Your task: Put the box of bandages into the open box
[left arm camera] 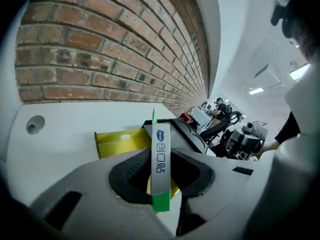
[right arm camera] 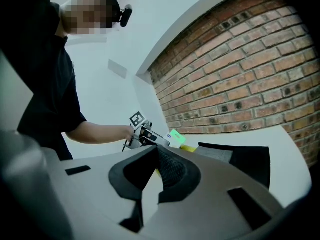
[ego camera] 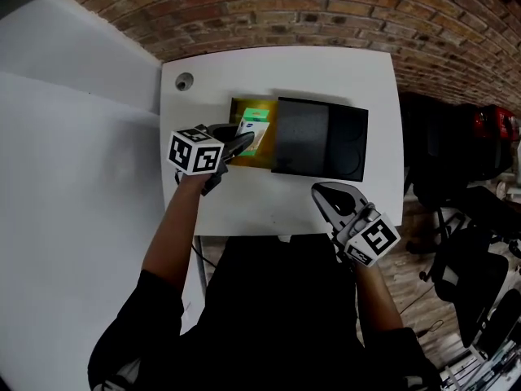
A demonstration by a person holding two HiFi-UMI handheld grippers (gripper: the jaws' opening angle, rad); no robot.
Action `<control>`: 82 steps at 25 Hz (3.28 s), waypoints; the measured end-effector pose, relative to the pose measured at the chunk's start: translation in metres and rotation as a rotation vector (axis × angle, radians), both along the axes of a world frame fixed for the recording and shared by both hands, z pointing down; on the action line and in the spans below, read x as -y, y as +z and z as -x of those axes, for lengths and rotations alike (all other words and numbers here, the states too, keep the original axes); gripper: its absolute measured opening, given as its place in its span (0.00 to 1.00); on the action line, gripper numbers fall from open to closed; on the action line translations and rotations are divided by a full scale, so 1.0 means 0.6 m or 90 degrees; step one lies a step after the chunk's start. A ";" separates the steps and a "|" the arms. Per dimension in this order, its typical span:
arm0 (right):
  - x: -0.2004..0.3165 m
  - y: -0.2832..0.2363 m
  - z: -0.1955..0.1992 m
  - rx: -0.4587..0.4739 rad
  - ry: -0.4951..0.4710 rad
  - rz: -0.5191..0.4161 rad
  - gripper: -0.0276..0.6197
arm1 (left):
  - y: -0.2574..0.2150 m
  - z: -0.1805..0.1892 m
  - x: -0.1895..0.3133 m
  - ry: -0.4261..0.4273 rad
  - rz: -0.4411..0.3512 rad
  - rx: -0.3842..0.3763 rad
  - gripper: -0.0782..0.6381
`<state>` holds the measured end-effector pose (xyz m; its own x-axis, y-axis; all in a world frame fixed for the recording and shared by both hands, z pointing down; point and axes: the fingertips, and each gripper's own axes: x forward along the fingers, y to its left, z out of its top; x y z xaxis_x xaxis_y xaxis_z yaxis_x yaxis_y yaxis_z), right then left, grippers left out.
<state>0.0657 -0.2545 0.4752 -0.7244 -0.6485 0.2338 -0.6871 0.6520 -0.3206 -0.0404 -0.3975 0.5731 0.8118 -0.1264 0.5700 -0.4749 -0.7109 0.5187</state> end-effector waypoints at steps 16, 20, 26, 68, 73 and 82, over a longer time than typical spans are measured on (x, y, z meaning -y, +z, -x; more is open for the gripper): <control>0.021 0.012 0.012 0.010 0.002 0.020 0.05 | 0.086 -0.010 0.019 -0.031 0.070 0.105 0.25; 0.021 0.014 0.013 0.013 0.002 0.022 0.05 | 0.098 -0.017 0.016 -0.035 0.085 0.132 0.25; 0.023 0.013 0.015 0.017 0.000 0.021 0.05 | 0.110 -0.030 0.010 -0.034 0.108 0.148 0.24; 0.019 0.014 0.031 0.021 -0.015 0.018 0.05 | 0.105 0.016 0.048 -0.061 0.009 0.239 0.27; 0.019 0.012 0.032 0.022 -0.016 0.017 0.05 | 0.096 0.020 0.053 -0.070 -0.001 0.229 0.27; 0.020 0.003 0.033 0.020 -0.019 0.004 0.05 | 0.068 0.014 0.057 -0.084 -0.042 0.187 0.26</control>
<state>0.0461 -0.2662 0.4769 -0.7507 -0.6248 0.2148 -0.6567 0.6702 -0.3458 -0.0491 -0.4314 0.6139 0.5881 -0.2633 0.7647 -0.6873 -0.6611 0.3009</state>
